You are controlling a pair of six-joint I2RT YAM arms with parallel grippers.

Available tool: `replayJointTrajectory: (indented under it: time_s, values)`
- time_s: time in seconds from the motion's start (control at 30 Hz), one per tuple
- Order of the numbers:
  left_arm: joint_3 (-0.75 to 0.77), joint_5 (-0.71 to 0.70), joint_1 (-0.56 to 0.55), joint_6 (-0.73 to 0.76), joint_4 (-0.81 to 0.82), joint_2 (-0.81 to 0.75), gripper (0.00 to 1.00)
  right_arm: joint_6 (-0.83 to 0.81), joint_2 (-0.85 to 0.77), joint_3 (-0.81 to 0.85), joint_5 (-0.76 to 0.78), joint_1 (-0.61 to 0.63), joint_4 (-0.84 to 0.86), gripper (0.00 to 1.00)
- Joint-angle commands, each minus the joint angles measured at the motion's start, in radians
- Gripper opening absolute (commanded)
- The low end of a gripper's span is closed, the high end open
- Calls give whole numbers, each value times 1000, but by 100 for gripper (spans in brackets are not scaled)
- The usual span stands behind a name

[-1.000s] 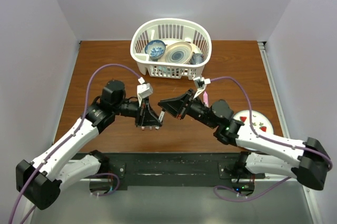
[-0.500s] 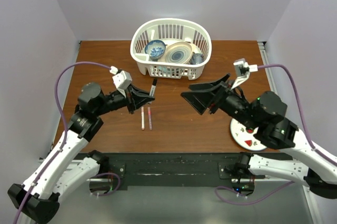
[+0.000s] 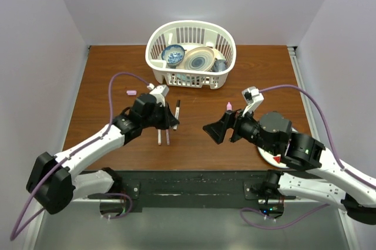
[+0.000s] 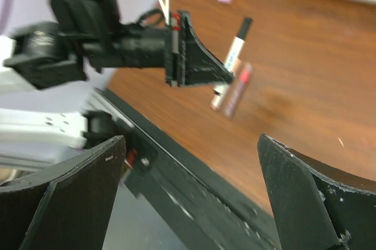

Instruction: Insert the pens into the pen caps

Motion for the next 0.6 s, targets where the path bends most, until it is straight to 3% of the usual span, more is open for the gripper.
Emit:
replayJointTrajectory:
  time_s: [0.0, 0.27, 0.57]
  values:
    - [-2, -249, -62, -215, 11, 71, 0, 69, -27, 20, 100, 2, -201, 99]
    - [-2, -374, -182, -349, 40, 240, 0, 136, -106, -23, 226, 2, -286, 99]
    - [-36, -438, -217, -424, 71, 323, 8, 162, -97, -66, 171, 2, -305, 99]
